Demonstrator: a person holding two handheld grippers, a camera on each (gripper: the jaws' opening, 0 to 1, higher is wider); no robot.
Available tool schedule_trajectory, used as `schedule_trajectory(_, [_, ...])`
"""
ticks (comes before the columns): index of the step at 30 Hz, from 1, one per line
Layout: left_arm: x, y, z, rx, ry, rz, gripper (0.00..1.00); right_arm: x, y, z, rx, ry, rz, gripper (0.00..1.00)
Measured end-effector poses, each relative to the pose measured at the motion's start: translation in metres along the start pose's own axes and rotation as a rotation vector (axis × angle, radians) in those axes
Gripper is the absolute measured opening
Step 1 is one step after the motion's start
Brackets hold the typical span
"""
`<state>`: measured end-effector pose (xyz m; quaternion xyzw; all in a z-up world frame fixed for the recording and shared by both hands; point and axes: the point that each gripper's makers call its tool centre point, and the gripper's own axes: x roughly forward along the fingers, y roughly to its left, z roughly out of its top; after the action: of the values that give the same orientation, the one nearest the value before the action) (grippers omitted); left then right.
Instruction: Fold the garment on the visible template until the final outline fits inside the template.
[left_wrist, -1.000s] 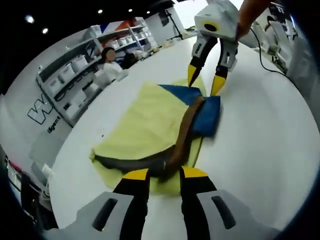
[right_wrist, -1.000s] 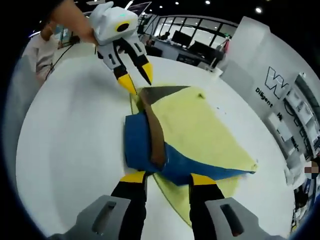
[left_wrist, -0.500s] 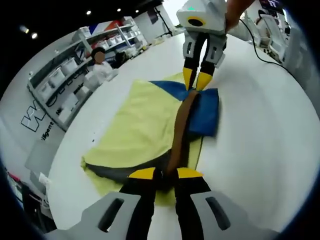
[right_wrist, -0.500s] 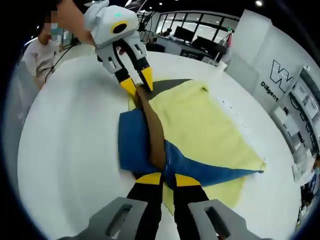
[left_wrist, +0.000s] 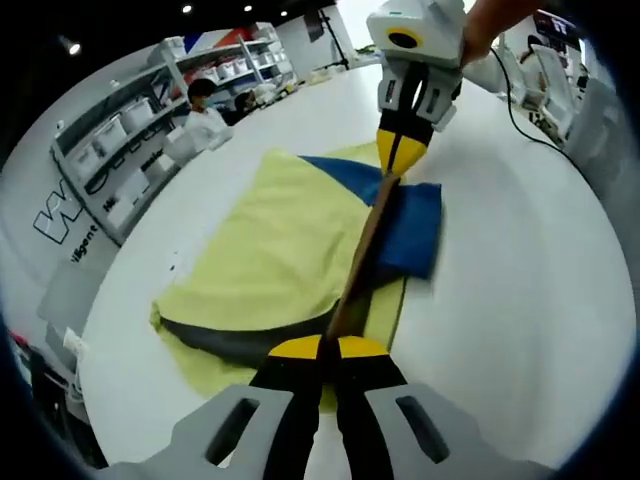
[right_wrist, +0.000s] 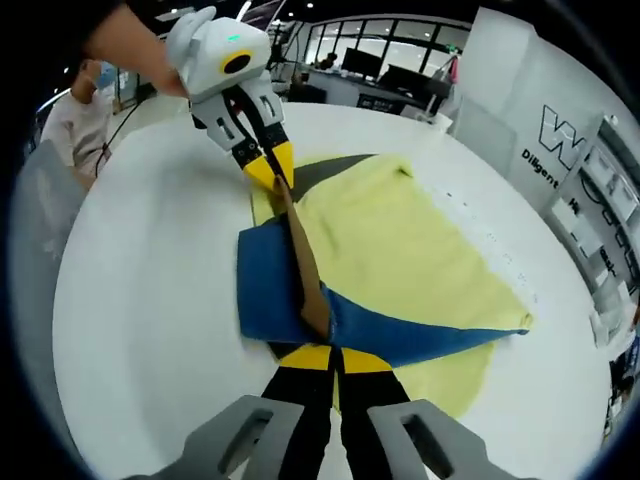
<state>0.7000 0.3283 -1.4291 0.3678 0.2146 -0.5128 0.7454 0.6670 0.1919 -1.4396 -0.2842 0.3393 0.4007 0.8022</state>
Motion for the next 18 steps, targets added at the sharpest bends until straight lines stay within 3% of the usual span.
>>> schedule_trajectory(6, [-0.011, -0.022, -0.002, -0.052, 0.0, -0.05, 0.09, -0.011, 0.022, -0.006, 0.024, 0.026, 0.067, 0.0])
schedule_trajectory(9, [-0.015, -0.039, -0.006, -0.011, 0.003, -0.078, 0.09, -0.015, 0.037, -0.012, 0.011, 0.037, 0.102, 0.0])
schedule_trajectory(18, [-0.024, -0.062, -0.008, 0.003, 0.013, -0.11, 0.09, -0.029, 0.069, -0.021, 0.004, 0.059, 0.167, 0.0])
